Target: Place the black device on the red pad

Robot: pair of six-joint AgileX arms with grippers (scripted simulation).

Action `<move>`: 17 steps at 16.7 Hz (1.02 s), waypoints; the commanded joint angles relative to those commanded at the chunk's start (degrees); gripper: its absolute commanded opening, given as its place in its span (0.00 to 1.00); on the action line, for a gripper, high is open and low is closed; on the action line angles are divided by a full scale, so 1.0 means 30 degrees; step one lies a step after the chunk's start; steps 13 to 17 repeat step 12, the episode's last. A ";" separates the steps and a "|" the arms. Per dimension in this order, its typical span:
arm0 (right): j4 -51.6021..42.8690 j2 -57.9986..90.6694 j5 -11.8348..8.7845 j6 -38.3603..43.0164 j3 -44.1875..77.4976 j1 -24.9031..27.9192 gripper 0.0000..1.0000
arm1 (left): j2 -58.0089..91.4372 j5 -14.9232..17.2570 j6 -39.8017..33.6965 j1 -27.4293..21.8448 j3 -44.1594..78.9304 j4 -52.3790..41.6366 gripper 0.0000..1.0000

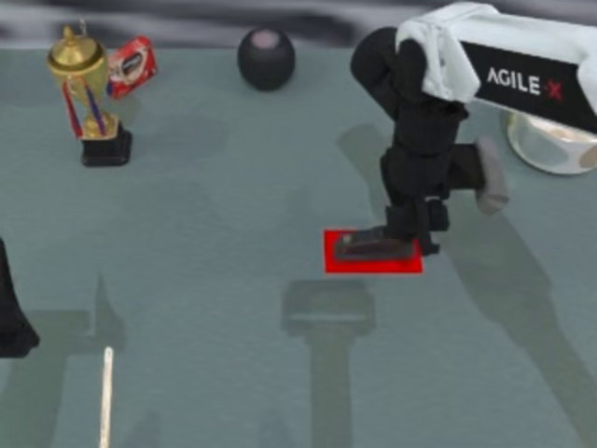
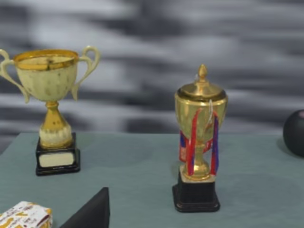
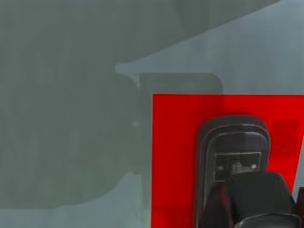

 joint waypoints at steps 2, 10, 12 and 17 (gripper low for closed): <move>0.0000 0.0000 0.0000 0.0000 0.0000 0.0000 0.68 | 0.0000 0.0000 0.0000 0.0000 0.0000 0.0000 1.00; 0.0000 0.0000 0.0000 0.0000 0.0000 0.0000 1.00 | 0.0000 0.0000 0.0000 0.0000 0.0000 0.0000 1.00; 0.0000 0.0000 0.0000 0.0000 0.0000 0.0000 1.00 | 0.0000 0.0000 0.0000 0.0000 0.0000 0.0000 1.00; 0.0000 0.0000 0.0000 0.0000 0.0000 0.0000 1.00 | 0.0000 0.0000 0.0000 0.0000 0.0000 0.0000 1.00</move>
